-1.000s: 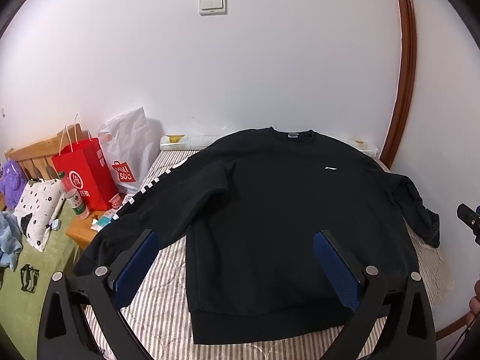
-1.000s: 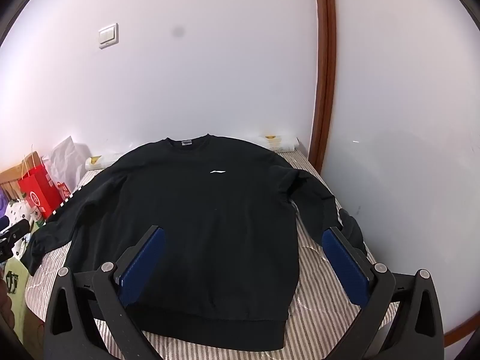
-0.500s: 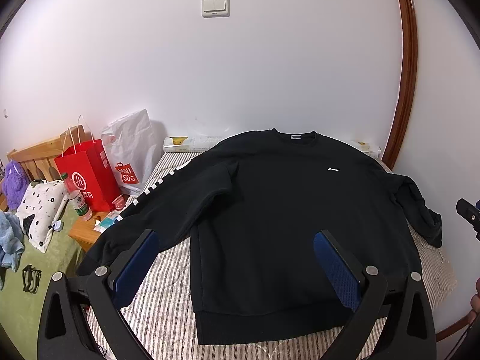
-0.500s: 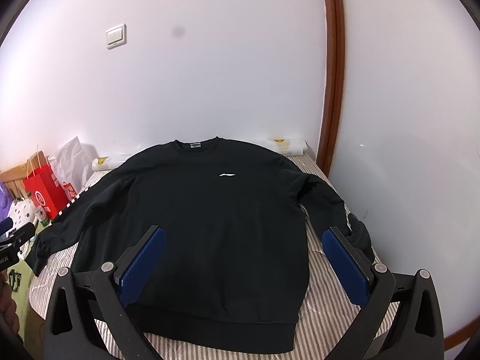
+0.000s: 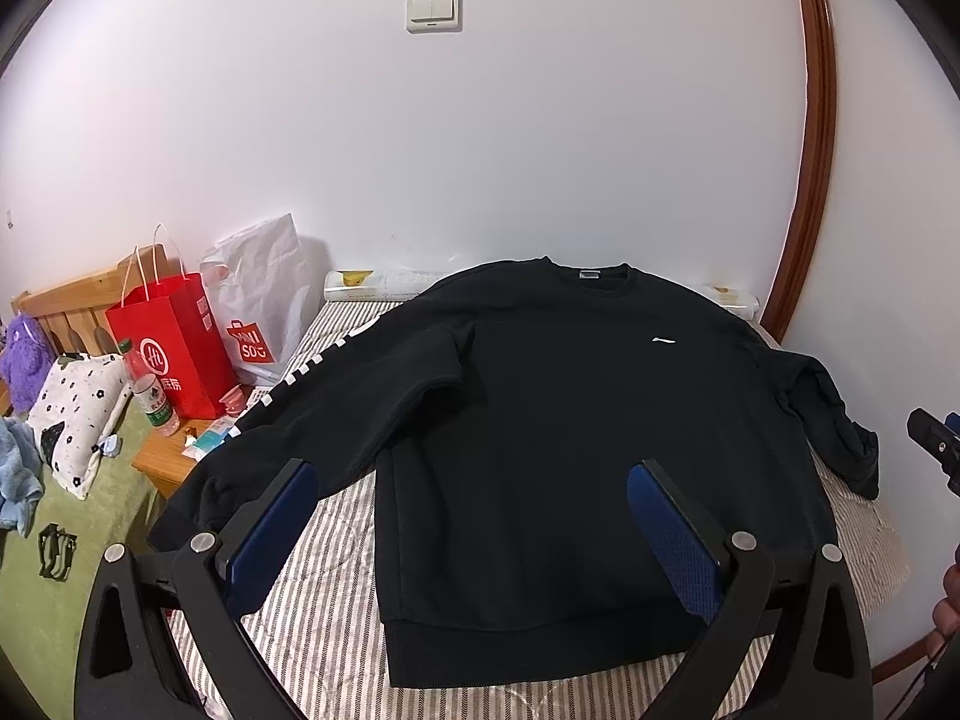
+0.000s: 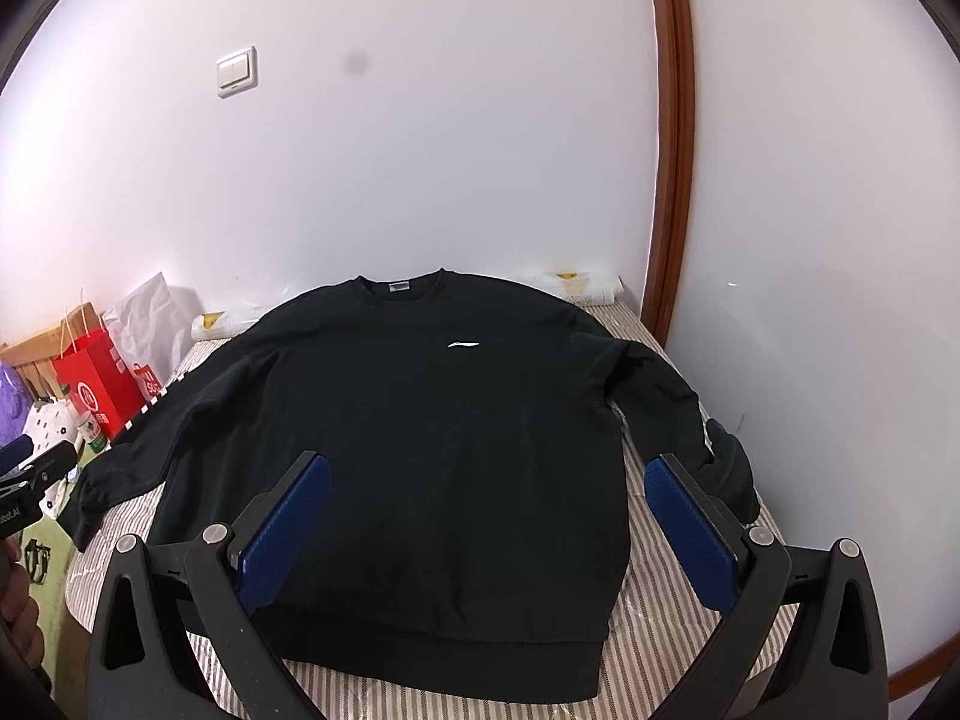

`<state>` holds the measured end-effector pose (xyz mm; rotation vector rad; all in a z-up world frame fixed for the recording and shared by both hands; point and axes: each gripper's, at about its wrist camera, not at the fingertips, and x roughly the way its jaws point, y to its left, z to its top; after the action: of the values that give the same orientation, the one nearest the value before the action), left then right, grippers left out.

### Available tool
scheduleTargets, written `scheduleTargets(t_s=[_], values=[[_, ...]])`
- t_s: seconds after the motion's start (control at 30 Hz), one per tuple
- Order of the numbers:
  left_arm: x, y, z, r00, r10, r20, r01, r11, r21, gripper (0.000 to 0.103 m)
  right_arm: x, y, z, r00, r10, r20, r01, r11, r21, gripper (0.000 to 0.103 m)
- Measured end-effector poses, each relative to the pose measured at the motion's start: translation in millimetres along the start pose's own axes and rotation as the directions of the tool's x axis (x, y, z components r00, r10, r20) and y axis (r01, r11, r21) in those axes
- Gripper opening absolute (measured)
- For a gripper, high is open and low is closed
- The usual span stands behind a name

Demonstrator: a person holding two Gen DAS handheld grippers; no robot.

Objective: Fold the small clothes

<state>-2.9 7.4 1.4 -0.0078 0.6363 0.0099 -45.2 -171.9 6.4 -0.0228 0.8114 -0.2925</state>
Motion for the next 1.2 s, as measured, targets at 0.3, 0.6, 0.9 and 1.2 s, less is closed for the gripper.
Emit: scheduleTargets(t_s=[0.3, 0.6, 0.9, 1.2], values=[[2, -4, 0, 1.000, -0.003, -0.003, 0.003, 1.000, 0.001, 0.103, 0, -3, -1, 1.000, -0.001, -0.001, 0.001, 1.000, 0.009, 0.103], [3, -7, -1, 1.000, -0.004, -0.001, 0.004, 1.000, 0.004, 0.103, 0, -6, -3, 1.000, 0.005, -0.005, -0.005, 1.000, 0.018, 0.103], [2, -9, -2, 1.000, -0.006, -0.002, 0.006, 1.000, 0.000, 0.103, 4, -7, -6, 1.000, 0.003, -0.014, -0.002, 1.000, 0.022, 0.103], [2, -11, -4, 1.000, -0.009, -0.004, 0.009, 1.000, 0.002, 0.103, 5, -6, -6, 1.000, 0.000, -0.011, 0.000, 1.000, 0.016, 0.103]])
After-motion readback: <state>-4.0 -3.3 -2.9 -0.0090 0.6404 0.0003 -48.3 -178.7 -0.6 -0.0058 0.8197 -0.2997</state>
